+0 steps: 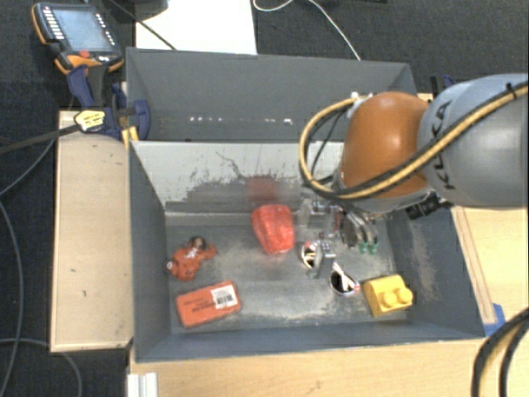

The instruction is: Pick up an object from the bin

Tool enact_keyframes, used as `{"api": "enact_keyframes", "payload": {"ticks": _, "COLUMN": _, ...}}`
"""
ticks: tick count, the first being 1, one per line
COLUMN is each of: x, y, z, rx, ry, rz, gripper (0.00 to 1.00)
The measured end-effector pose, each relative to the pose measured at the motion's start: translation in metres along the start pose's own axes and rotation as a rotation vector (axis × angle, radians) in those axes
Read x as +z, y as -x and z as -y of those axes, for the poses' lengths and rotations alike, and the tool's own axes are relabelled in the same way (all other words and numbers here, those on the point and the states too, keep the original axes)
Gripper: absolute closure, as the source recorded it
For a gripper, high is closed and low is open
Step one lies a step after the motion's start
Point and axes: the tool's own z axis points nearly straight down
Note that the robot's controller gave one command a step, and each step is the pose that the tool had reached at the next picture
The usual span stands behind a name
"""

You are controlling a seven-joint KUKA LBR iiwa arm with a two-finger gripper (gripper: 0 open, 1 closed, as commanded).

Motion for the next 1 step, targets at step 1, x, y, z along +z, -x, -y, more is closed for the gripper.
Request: {"api": "enact_keyframes", "payload": {"ticks": 1, "x": -0.0044, "y": 0.0019, "z": 0.0002, "rx": 0.002, "ry": 0.0, "rz": 0.008, "gripper": 0.0}}
